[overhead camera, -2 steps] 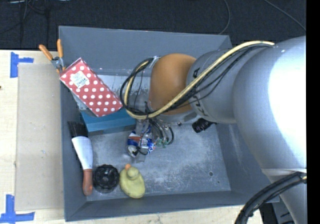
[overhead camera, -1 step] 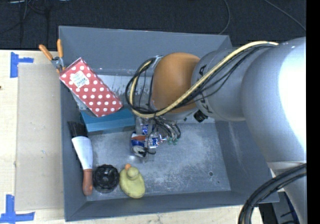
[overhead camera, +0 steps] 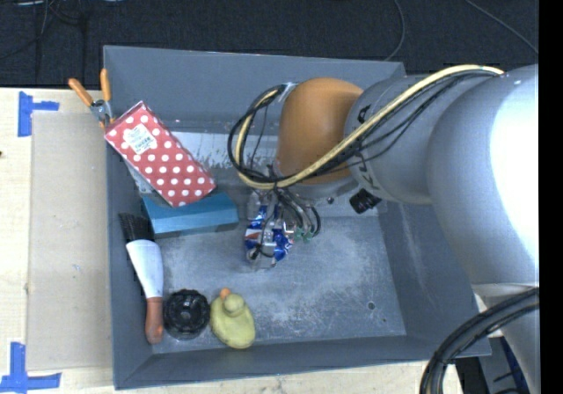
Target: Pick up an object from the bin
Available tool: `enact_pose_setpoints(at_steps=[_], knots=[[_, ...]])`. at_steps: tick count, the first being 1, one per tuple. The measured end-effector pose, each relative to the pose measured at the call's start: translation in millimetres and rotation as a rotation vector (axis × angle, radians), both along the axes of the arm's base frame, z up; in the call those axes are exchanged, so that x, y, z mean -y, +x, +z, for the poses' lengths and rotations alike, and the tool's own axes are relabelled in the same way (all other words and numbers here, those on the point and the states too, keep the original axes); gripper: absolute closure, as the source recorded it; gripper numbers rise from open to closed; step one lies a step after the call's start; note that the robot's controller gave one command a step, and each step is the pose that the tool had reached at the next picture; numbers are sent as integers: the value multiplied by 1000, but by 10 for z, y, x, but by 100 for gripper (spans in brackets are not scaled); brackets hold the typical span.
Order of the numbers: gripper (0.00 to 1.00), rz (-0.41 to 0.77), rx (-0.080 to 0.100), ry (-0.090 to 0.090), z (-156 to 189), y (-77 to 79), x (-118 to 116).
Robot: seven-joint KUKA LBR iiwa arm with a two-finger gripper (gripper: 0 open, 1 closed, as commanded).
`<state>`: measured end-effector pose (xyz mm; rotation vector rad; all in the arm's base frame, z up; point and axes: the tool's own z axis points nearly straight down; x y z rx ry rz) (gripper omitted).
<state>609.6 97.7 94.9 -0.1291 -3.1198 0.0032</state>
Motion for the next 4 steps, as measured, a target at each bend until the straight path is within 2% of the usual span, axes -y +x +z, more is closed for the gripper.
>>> enact_pose_setpoints(at_steps=[1,2,3,4], knots=[[0,1,-1,-2,-96,52,139],[0,77,-3,0,-185,80,352],[100,29,17,3,-178,174,747],[100,28,18,4,-177,175,747]])
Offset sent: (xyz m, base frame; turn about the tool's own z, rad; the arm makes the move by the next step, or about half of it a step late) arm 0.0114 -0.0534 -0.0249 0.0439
